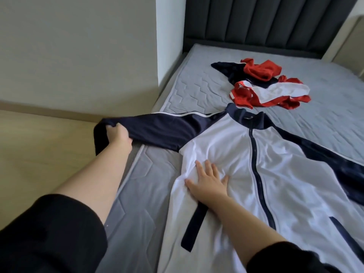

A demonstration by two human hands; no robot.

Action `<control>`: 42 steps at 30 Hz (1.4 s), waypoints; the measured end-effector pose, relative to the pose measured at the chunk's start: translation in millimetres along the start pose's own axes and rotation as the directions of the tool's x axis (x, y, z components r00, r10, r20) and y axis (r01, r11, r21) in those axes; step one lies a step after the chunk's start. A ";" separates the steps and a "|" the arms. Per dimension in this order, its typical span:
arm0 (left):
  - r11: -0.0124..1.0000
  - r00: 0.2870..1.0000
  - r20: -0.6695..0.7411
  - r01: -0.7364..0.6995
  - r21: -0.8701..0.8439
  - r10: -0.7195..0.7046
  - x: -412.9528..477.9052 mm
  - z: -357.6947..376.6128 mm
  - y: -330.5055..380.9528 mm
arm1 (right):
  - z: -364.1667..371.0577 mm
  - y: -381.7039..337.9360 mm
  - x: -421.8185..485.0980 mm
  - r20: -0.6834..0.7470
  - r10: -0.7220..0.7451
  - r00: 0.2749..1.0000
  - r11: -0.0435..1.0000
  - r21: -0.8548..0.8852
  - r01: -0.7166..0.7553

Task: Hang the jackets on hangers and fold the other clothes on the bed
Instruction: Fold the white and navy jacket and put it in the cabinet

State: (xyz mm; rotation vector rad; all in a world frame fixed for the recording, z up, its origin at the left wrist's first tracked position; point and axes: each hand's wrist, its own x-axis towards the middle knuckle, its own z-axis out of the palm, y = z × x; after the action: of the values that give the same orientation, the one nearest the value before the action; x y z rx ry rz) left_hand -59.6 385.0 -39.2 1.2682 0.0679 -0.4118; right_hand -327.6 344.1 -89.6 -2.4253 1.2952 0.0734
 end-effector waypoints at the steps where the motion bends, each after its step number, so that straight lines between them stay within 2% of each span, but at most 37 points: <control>1: 0.971 0.990 -0.018 -0.130 0.198 0.137 -10.9 8.0 3.8 | -7.6 0.5 0.9 0.028 0.001 1.000 0.998 0.065 -0.003; 2: 0.890 0.964 0.027 -0.254 0.379 0.264 -27.1 15.2 7.1 | -15.8 1.6 -0.4 0.043 0.013 0.999 0.986 0.166 -0.020; 3: 0.785 0.918 0.120 -0.386 0.485 0.378 -49.6 23.5 8.9 | -24.7 4.3 -3.4 0.049 0.029 0.998 0.945 0.325 -0.044; 4: 0.652 0.838 0.242 -0.536 0.536 0.490 -71.7 29.2 6.5 | -34.0 9.8 -9.0 0.067 0.057 0.996 0.823 0.562 -0.085; 5: 0.471 0.696 0.377 -0.702 0.534 0.610 -92.5 32.2 1.6 | -44.0 16.8 -17.7 0.113 0.081 0.990 0.588 0.797 -0.139; 6: 0.243 0.496 0.542 -0.847 0.472 0.678 -114.9 33.8 -4.7 | -52.8 27.2 -26.7 0.163 0.083 0.983 0.293 0.939 -0.180; 7: -0.021 0.246 0.712 -0.939 0.344 0.657 -128.9 32.6 -18.0 | -60.0 41.9 -35.3 0.193 0.093 0.977 0.016 0.981 -0.196; 8: -0.266 -0.016 0.842 -0.952 0.153 0.540 -133.8 29.3 -37.9 | -63.6 60.5 -43.1 0.206 0.116 0.972 -0.181 0.966 -0.183; 9: -0.385 -0.144 0.927 -0.923 0.001 0.347 -143.5 24.5 -54.1 | -65.6 79.3 -52.8 0.203 0.158 0.966 -0.312 0.939 -0.146; 10: -0.428 -0.170 0.976 -0.898 -0.097 0.136 -151.8 18.1 -70.3 | -66.8 97.9 -62.9 0.186 0.201 0.962 -0.409 0.908 -0.090; 11: -0.418 -0.096 0.994 -0.902 -0.110 -0.054 -161.0 10.0 -82.7 | -67.6 116.4 -74.4 0.167 0.244 0.955 -0.488 0.873 -0.028; 12: -0.394 0.009 0.984 -0.917 -0.062 -0.176 -164.8 2.9 -96.0 | -67.3 133.5 -86.0 0.163 0.291 0.943 -0.554 0.832 0.027; 14: -0.353 0.195 0.948 -0.930 0.099 -0.250 -166.3 -4.3 -107.2 | -65.3 159.0 -106.8 0.187 0.345 0.920 -0.657 0.748 0.095; 16: -0.259 0.318 0.909 -0.933 0.249 -0.268 -176.1 -0.7 -98.8 | -63.3 169.3 -120.0 0.213 0.360 0.909 -0.700 0.705 0.112; 18: -0.044 0.435 0.863 -0.897 0.440 -0.255 -196.0 6.3 -87.7 | -64.4 170.3 -123.0 0.224 0.374 0.900 -0.695 0.710 0.113; 20: 0.199 0.562 0.803 -0.779 0.595 -0.200 -218.4 12.8 -83.4 | -72.4 168.2 -122.2 0.226 0.412 0.883 -0.677 0.724 0.130; 23: 0.480 0.699 0.707 -0.587 0.652 -0.107 -252.2 20.7 -77.9 | -84.7 172.4 -124.5 0.240 0.495 0.835 -0.682 0.703 0.202; 24: 0.592 0.735 0.667 -0.486 0.643 -0.121 -259.9 22.4 -78.5 | -87.5 177.7 -126.3 0.259 0.506 0.822 -0.689 0.695 0.205; 25: 0.723 0.764 0.613 -0.306 0.619 -0.202 -268.5 24.0 -79.5 | -90.4 182.4 -129.7 0.281 0.505 0.816 -0.692 0.697 0.188; 26: 0.821 0.755 0.558 -0.045 0.569 -0.346 -277.8 24.1 -81.4 | -93.1 187.5 -133.6 0.309 0.495 0.812 -0.681 0.719 0.141; 27: 0.833 0.688 0.524 0.220 0.507 -0.501 -287.0 22.4 -83.5 | -95.3 191.9 -138.0 0.348 0.489 0.800 -0.661 0.746 0.080; 28: 0.784 0.605 0.503 0.416 0.461 -0.617 -295.4 18.2 -86.1 | -97.0 194.4 -142.9 0.377 0.490 0.786 -0.622 0.783 0.012; 29: 0.734 0.543 0.494 0.521 0.437 -0.679 -300.8 14.7 -90.7 | -97.4 195.9 -147.4 0.394 0.493 0.776 -0.562 0.825 -0.062; 32: 0.712 0.493 0.525 0.582 0.393 -0.694 -306.8 11.7 -101.8 | -95.2 201.2 -158.4 0.380 0.481 0.790 -0.366 0.906 -0.213; 35: 0.746 0.513 0.580 0.605 0.279 -0.633 -315.8 19.2 -103.3 | -98.3 204.7 -167.5 0.361 0.419 0.833 -0.259 0.927 -0.272; 37: 0.753 0.516 0.599 0.612 0.242 -0.612 -323.2 22.9 -104.7 | -98.6 201.3 -170.3 0.356 0.421 0.834 -0.178 0.934 -0.309; 42: 0.726 0.482 0.614 0.649 0.229 -0.625 -334.3 28.6 -108.8 | -108.1 184.9 -175.0 0.222 0.615 0.757 -0.036 0.967 -0.254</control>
State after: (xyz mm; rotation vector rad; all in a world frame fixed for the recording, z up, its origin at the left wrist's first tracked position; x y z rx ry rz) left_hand -410.6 420.5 -38.0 0.9506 -0.0605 -1.5131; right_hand -591.8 351.2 -8.2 -0.7343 1.4605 -0.7808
